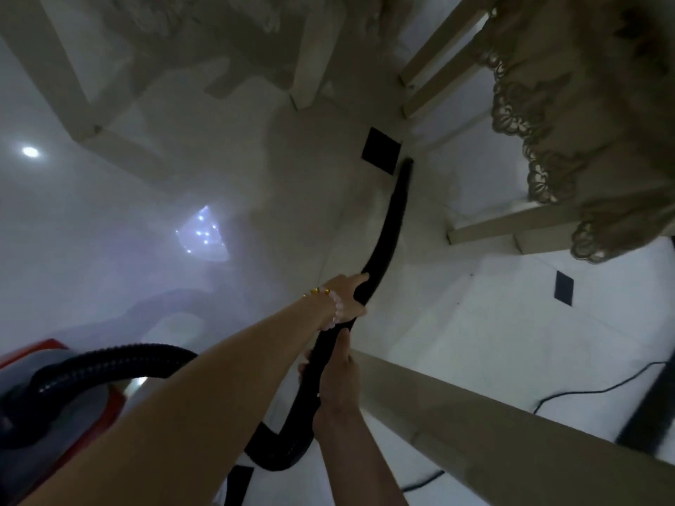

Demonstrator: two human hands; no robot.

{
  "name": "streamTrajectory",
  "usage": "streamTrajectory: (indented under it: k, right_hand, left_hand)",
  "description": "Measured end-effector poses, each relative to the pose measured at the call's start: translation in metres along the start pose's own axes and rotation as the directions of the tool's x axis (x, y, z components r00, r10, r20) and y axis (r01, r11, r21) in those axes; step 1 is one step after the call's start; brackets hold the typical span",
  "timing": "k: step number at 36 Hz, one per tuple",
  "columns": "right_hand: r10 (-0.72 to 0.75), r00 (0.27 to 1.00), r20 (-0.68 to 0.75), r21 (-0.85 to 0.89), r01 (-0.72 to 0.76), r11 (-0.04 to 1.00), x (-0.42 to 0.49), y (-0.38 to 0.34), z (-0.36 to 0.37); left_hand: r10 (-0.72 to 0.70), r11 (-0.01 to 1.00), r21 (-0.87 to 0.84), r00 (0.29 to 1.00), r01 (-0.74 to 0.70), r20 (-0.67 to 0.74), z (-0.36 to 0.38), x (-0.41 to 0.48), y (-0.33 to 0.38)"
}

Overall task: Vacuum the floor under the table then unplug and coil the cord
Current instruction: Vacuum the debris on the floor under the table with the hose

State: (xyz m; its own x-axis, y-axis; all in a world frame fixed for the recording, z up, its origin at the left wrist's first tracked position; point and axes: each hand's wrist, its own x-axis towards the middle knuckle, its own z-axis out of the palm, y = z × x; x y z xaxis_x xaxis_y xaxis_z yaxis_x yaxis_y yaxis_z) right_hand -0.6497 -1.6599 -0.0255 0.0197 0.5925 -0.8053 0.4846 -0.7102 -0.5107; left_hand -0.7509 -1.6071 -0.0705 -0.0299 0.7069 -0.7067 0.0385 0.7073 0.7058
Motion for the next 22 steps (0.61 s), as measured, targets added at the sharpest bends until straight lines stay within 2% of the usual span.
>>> streamTrajectory:
  k: [6, 13, 17, 22]
  right_hand:
    - [0.007, 1.0, -0.002, -0.066, -0.007, 0.998, -0.008, 0.021, -0.014]
    - [0.05, 0.999, -0.019, -0.109, -0.052, 0.993, -0.025, 0.046, -0.024]
    - [0.018, 1.0, -0.012, -0.16, -0.02, 0.987, -0.043, 0.046, -0.027]
    - [0.01, 0.996, 0.092, -0.168, 0.006, 0.986, -0.092, 0.038, -0.026]
  left_hand:
    - [-0.026, 0.998, 0.062, 0.997, 0.021, 0.078, 0.027, -0.004, -0.009]
    - [-0.043, 0.994, 0.1, 0.996, 0.034, 0.082, 0.037, -0.034, -0.014]
    - [-0.019, 0.999, 0.046, 0.999, 0.017, 0.028, 0.038, -0.056, -0.011]
    - [-0.046, 0.998, -0.032, 0.998, 0.047, 0.032, 0.035, -0.096, -0.014]
